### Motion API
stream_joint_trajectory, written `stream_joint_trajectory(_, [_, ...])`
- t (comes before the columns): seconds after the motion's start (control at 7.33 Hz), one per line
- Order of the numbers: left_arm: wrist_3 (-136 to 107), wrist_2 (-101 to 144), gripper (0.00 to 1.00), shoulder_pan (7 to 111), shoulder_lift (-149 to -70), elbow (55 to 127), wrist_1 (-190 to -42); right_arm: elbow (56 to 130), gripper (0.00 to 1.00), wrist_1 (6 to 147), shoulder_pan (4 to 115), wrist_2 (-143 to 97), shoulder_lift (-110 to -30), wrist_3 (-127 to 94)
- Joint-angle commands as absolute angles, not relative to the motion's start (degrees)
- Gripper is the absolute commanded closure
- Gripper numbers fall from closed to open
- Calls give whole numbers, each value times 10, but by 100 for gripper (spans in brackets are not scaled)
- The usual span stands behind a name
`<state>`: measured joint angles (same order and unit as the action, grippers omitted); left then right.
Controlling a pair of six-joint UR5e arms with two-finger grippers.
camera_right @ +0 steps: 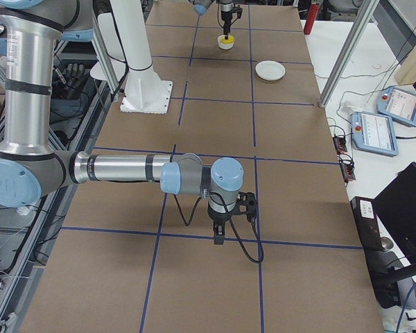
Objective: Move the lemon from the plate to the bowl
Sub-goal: 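Open the left gripper to release the lemon and raise it away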
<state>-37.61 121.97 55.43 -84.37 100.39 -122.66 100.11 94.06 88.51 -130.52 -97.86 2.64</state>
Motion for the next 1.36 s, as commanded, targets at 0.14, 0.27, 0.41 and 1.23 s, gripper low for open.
stream_joint_trajectory(0.14, [-84, 1265, 0, 739, -866, 1008, -1045, 1001, 0, 940, 885, -1306, -978, 26])
stream_joint_trajectory(0.27, [-19, 1284, 0, 784, -894, 1007, -945, 1001, 0, 940, 885, -1306, -978, 26])
stream_joint_trajectory(0.41, [40, 1298, 0, 832, -896, 1000, -903, 1001, 0, 940, 885, -1305, -979, 26])
stream_joint_trajectory(1.23, [77, 1374, 0, 878, -847, 978, -907, 1001, 0, 940, 885, -1306, -979, 26])
